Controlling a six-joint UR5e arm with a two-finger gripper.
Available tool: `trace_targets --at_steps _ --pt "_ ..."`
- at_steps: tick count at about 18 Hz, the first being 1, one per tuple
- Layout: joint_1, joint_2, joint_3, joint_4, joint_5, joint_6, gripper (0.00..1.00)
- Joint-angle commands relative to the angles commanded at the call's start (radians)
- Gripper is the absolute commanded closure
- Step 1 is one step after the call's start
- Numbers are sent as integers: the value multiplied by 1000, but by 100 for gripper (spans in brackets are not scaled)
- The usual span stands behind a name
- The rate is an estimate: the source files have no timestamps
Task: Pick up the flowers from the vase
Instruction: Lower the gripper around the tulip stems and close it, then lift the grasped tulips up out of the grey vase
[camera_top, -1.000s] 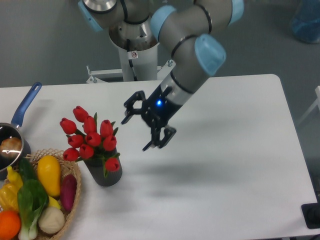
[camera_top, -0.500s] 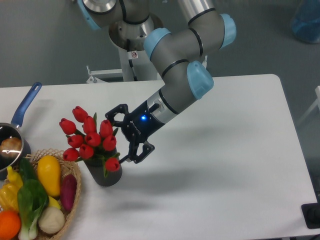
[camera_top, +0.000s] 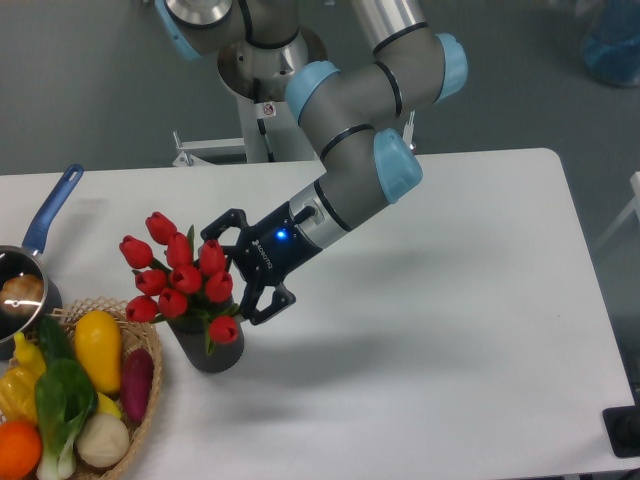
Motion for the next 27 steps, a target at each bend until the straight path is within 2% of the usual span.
trace_targets --at_steps 12,16,19,27 --pt "6 29 6 -2 -86 -15 100" --pt "20 84 14 -5 -86 -81 100" --pt "31 124 44 -5 -75 -158 100" --pt "44 182 97 -5 -81 -227 100"
